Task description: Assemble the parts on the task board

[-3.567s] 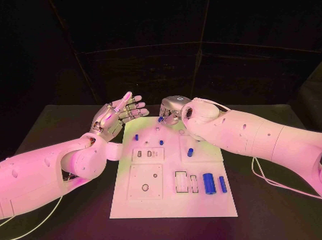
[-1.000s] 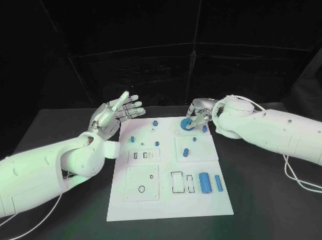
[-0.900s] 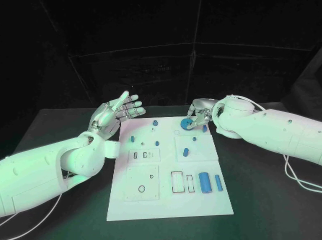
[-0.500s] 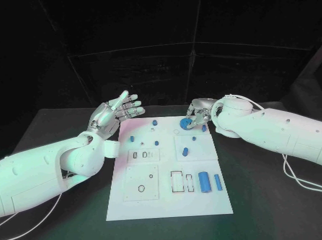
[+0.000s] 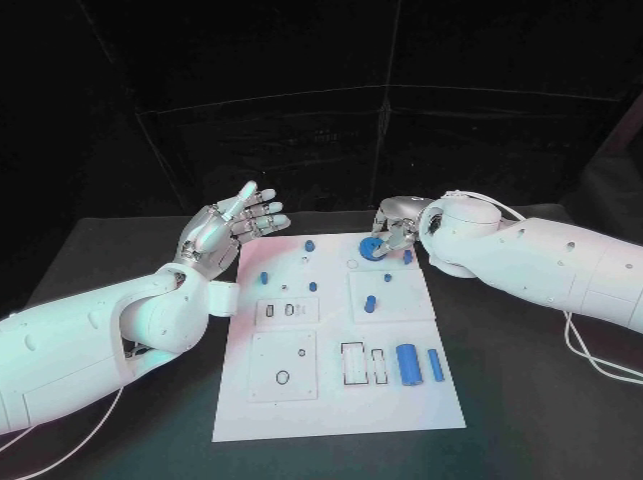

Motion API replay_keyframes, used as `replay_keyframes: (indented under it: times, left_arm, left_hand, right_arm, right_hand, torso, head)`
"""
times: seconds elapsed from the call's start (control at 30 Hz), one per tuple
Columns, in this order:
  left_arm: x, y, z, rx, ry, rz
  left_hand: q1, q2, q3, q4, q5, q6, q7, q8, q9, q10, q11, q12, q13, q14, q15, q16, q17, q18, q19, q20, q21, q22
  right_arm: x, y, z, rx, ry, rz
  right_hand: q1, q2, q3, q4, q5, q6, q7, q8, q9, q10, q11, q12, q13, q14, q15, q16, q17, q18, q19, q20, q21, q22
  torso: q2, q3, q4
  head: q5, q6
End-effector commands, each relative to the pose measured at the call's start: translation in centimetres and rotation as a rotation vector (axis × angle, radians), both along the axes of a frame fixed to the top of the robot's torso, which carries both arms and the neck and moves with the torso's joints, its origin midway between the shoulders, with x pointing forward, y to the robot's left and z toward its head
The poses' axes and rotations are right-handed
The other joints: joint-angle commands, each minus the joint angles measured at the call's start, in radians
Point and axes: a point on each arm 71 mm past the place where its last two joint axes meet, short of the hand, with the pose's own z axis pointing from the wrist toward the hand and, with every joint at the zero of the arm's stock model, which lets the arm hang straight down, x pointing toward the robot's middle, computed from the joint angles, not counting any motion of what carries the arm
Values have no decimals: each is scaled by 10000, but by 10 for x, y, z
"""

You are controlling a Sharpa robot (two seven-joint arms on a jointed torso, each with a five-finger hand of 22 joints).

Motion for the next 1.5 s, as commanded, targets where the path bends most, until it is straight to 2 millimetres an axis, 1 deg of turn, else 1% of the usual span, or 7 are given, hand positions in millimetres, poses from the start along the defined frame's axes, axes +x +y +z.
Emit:
replay_keyframes:
  times: [0.03,0.33,0.57,0.73,0.93,1.13,1.5]
  left_arm:
    - [-1,-2,3,-239,-201,-174]
    - [0,1,2,-324,-55,-184]
    - [-1,1,2,-344,-39,-200]
    - [-1,2,2,-342,-39,-187]
    - [-1,2,2,-350,-41,-198]
    - [-1,2,2,-344,-43,-184]
    - [0,0,2,-347,-51,-194]
  left_hand:
    - [88,33,58,-26,14,4,858,55,12,63,0,37,8,78,0,-49,-10,176,91,13,19,-12]
    - [87,36,59,-24,14,1,857,54,12,60,0,35,7,77,1,-51,-11,176,91,13,18,-13]
    - [87,36,59,-24,14,1,857,54,12,60,0,35,7,77,1,-51,-11,176,91,13,18,-13]
    - [87,36,59,-24,14,1,857,54,12,60,0,35,7,77,1,-51,-11,176,91,13,18,-13]
    - [87,36,59,-24,14,1,857,54,12,60,0,35,7,77,1,-51,-11,176,91,13,18,-13]
    - [87,36,59,-24,14,1,857,54,12,60,0,35,7,77,1,-51,-11,176,91,13,18,-13]
    - [74,47,60,-10,12,-24,856,49,9,39,3,25,5,63,5,-66,-19,172,90,14,9,-23]
  right_arm:
    - [-3,0,-8,-805,-144,-67]
    - [-7,6,-4,-360,-1015,2]
    - [-13,13,5,145,-1952,240]
    - [-24,28,13,436,-2591,790]
    - [-35,55,19,520,-3111,1578]
    - [-36,75,19,434,-3315,1987]
    - [-37,97,4,230,-2922,2316]
  right_hand:
    - [-32,74,71,-54,201,176,-12,74,21,642,-77,17,2020,908,-67,30,1784,-79,10,-42,28,18]
    - [-113,203,518,-188,1199,434,-113,62,-20,645,-179,3,2023,908,-138,27,1779,-103,76,-110,86,156]
    - [-517,-39,1593,-401,1493,608,-25,-129,-34,657,-122,-11,2039,1077,90,323,2633,-130,161,47,173,343]
    - [-931,-253,2170,-427,1356,623,-68,-254,-31,668,-181,-17,2052,1077,76,323,2633,-134,191,-73,205,414]
    - [-1184,-383,2756,-473,1205,711,31,-349,-14,670,42,-25,2062,1077,222,323,2633,-171,188,282,224,441]
    - [-1257,-505,2860,-500,1169,711,48,-397,-17,673,50,-21,2068,1077,308,323,2633,-166,212,286,250,503]
    - [-1285,-540,2961,-532,1115,699,73,-446,-21,666,67,-30,2062,1077,329,323,2633,-172,224,304,268,540]
  torso:
    - [-1,3,24]
    - [-4,1,11]
    - [-1,5,3]
    - [-4,3,3]
    - [13,18,27]
    - [1,-17,23]
    - [18,9,-4]
  head:
    - [10,65]
    - [68,107]
    - [102,121]
    - [129,126]
    - [181,126]
    - [214,91]
    - [322,21]
